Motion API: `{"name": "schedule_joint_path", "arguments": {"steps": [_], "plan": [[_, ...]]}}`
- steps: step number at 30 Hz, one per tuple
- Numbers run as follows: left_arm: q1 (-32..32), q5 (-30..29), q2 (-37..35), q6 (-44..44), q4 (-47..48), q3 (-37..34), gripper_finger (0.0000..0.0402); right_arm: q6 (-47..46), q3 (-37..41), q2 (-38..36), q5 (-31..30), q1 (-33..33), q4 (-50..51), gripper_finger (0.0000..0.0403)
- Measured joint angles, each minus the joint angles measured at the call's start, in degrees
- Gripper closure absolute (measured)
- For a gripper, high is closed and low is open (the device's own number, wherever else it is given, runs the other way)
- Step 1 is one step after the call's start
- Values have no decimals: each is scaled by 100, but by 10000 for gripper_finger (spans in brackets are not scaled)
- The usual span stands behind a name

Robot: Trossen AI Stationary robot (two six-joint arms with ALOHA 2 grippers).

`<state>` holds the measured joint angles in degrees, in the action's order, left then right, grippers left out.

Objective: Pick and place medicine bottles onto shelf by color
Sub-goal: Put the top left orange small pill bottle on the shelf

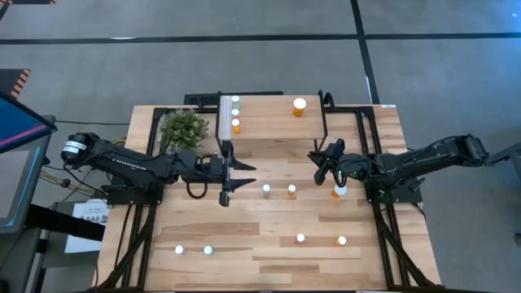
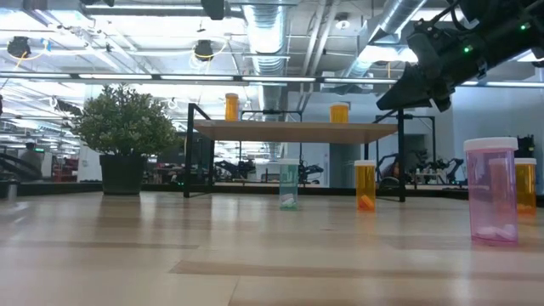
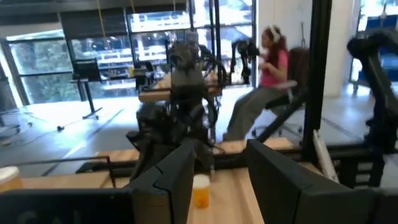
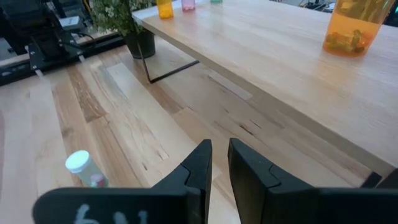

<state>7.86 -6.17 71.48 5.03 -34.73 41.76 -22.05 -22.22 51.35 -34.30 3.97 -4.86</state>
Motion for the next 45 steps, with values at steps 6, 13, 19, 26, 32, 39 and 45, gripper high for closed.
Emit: {"name": "schedule_joint_path", "arguments": {"steps": [6,13,19,26,32,39,45], "plan": [[-110,30,-4,32,-239,1,264,-1,2,1,0,0,10,327],[-113,140,-9,-182,-318,2,264,1,2,0,0,2,10,327],[-39,242,215,-134,-820,7,264,1,2,0,0,0,-10,327],[-82,499,560,-15,-1304,4,264,-1,1,1,0,0,-9,327],[-268,575,555,30,-1336,4,264,-1,1,2,0,1,-1,327],[-343,645,552,-63,-1238,4,264,-1,2,2,0,1,-15,327],[-343,649,551,-165,-1234,4,264,-9,2,2,0,7,-157,327]]}}
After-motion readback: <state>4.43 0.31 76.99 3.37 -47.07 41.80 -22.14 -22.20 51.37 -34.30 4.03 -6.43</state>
